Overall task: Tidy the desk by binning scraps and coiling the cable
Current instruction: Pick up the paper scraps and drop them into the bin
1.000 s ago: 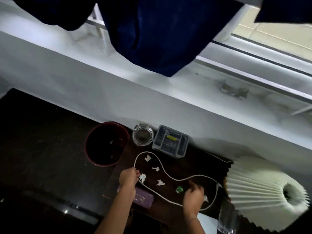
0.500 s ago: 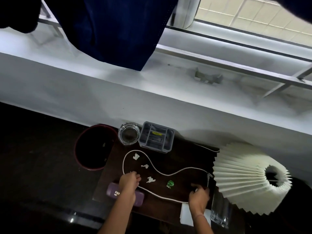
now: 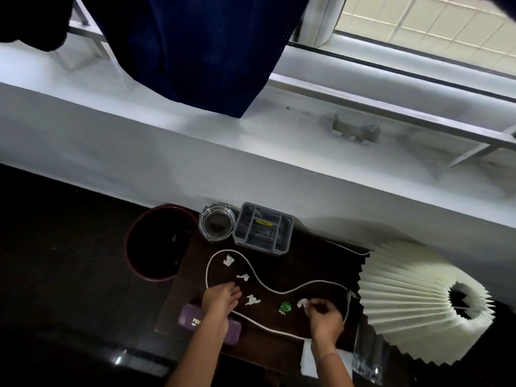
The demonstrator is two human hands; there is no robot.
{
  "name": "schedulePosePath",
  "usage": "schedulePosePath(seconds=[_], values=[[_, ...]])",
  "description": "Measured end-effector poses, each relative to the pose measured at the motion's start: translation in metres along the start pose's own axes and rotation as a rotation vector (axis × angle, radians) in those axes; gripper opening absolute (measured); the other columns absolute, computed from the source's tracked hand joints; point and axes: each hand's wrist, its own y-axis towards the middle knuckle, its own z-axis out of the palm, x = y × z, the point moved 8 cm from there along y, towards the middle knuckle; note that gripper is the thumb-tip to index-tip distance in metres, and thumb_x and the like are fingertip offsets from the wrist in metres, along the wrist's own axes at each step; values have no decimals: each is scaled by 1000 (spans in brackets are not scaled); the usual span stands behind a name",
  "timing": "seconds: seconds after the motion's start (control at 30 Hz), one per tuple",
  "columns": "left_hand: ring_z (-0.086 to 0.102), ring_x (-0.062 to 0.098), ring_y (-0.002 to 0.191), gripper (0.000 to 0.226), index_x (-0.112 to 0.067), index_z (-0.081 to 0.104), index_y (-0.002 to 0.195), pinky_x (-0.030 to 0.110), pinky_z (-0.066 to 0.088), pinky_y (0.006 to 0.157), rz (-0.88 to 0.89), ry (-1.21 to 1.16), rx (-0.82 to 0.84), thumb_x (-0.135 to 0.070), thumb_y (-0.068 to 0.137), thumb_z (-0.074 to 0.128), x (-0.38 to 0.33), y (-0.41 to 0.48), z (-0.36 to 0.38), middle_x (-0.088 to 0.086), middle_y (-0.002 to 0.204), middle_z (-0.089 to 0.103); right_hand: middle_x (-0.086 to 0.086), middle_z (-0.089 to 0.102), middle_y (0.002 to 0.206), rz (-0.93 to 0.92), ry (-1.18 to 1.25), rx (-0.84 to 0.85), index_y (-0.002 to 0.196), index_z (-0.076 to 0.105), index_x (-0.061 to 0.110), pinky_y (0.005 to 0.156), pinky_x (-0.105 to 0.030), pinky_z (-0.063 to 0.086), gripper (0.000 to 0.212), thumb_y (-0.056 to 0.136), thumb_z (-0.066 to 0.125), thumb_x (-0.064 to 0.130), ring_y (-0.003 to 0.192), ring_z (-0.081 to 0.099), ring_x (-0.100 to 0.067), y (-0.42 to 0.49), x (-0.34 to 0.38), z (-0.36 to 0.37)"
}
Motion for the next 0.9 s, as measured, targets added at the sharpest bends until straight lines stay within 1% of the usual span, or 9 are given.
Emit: schedulePosePath(seconds=[0.07, 0.2, 0.3, 0.37, 0.5, 0.6, 0.73, 0.83, 0.9], values=[[56, 39, 115, 32, 13, 51, 121, 35, 44, 89, 15, -18, 11, 0, 93, 45, -4, -5, 1, 31, 124, 56, -13, 66, 74, -5, 133, 107, 66, 59, 9, 71, -29, 50, 20, 72, 74, -3, 72, 62, -23, -14, 12, 23], [61, 31, 92, 27, 13, 56, 115, 33, 48, 85, 27, -51, 40, 4, 89, 51, -18, -17, -2, 30, 111, 63, 1, 70, 57, -18, 232, 360, 58, 52, 12, 56, -8, 50, 32, 69, 73, -9, 59, 67, -6, -48, 36, 79], [61, 20, 68, 24, 13, 59, 109, 22, 56, 61, 35, -87, 74, 5, 86, 56, -29, -20, -9, 16, 78, 64, -7, 68, 66, 7, 227, 500, 60, 55, 10, 56, -14, 53, 27, 75, 67, -10, 60, 66, -10, -69, 45, 113], [62, 15, 57, 17, 11, 62, 101, 18, 54, 48, 25, -116, 80, 6, 85, 57, -36, -19, -19, 12, 70, 62, -9, 66, 69, 13, 205, 581, 64, 58, 7, 57, -18, 54, 23, 79, 63, -10, 64, 65, -16, -83, 50, 133], [60, 18, 62, 7, 1, 65, 82, 21, 54, 46, -44, -137, 157, 2, 85, 58, -40, -19, -38, 10, 70, 63, -10, 69, 70, -25, 133, 608, 65, 56, 9, 50, -23, 53, 25, 79, 62, -12, 62, 66, -19, -103, 60, 159], [59, 17, 63, 7, 3, 64, 78, 21, 55, 49, -60, -151, 157, 5, 84, 60, -44, -14, -56, 12, 71, 62, -14, 69, 74, -65, 96, 598, 58, 47, 10, 52, -26, 53, 35, 76, 60, -17, 66, 64, -24, -116, 62, 176], [59, 20, 64, 3, 13, 62, 82, 30, 54, 66, -29, -211, 25, 11, 80, 60, -57, -3, -89, 14, 69, 61, -13, 72, 76, -157, 41, 666, 58, 59, 12, 68, -33, 57, 32, 77, 61, -13, 75, 69, -27, -144, 67, 205], [59, 20, 59, 6, 15, 61, 84, 20, 54, 43, -11, -258, -59, 13, 78, 61, -69, 9, -115, 15, 66, 61, -15, 71, 87, -170, 5, 722, 74, 68, 11, 87, -43, 54, 25, 84, 56, -8, 90, 67, -31, -164, 73, 232], [63, 19, 49, 12, 15, 63, 90, 17, 51, 37, 6, -300, -97, 14, 78, 62, -79, 18, -129, 15, 67, 61, -16, 69, 95, -165, 23, 761, 84, 67, 11, 95, -43, 50, 28, 88, 48, -9, 96, 65, -28, -175, 80, 249]])
